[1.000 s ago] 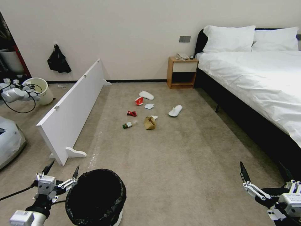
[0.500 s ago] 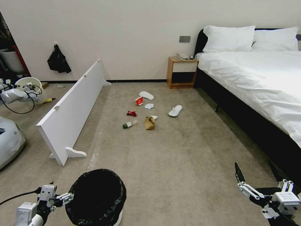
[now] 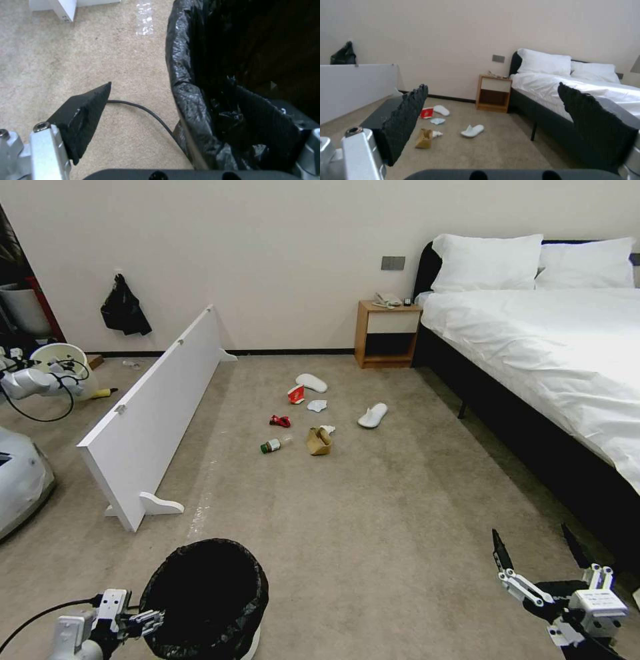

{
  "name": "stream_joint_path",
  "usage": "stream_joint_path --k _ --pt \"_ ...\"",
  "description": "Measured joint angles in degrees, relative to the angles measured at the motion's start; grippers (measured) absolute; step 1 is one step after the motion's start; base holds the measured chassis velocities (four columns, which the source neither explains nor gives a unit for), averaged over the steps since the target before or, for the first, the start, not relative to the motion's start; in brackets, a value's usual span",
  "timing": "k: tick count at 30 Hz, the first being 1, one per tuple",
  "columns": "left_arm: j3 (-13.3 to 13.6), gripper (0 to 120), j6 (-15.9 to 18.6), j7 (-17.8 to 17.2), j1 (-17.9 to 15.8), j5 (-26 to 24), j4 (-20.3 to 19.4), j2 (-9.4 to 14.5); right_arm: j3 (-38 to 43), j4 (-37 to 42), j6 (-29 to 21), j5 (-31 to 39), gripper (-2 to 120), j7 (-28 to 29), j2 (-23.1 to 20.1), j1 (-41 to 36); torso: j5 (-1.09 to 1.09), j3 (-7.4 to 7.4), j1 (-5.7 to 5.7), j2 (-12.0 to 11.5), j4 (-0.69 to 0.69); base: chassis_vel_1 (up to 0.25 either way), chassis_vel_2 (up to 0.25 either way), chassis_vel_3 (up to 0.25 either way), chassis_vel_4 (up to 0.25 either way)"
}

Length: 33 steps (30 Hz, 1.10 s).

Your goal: Pick up the trash bin, then pick up the garbage from the floor and place it into the trash bin.

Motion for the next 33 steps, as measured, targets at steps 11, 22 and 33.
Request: stream_joint_path --k 11,22,33 --pt "1.5 75 1.7 0.0 -1.7 0.3 1.3 0.7 -0.1 -0.2 -0.1 -0.2 100 0.0 0.2 0.1 0.0 0.0 0.0 0.0 0.0 0.0 0.0 0.0 0.0" --pt "1.7 34 1.7 0.5 -1.8 0.0 1.2 0.6 -0.2 -0.6 -0.6 -0.1 100 0.1 0.2 0.8 0.01 0.0 0.0 0.0 0.0 0.0 0.0 0.0 0.0" --pt "2.0 8 1.3 0.7 -1.5 -0.3 0.2 0.2 -0.5 -0.7 -0.8 0.0 100 0.3 0.1 1.2 0.0 0.0 0.0 0.0 0.0 0.0 0.0 0.0 0.0"
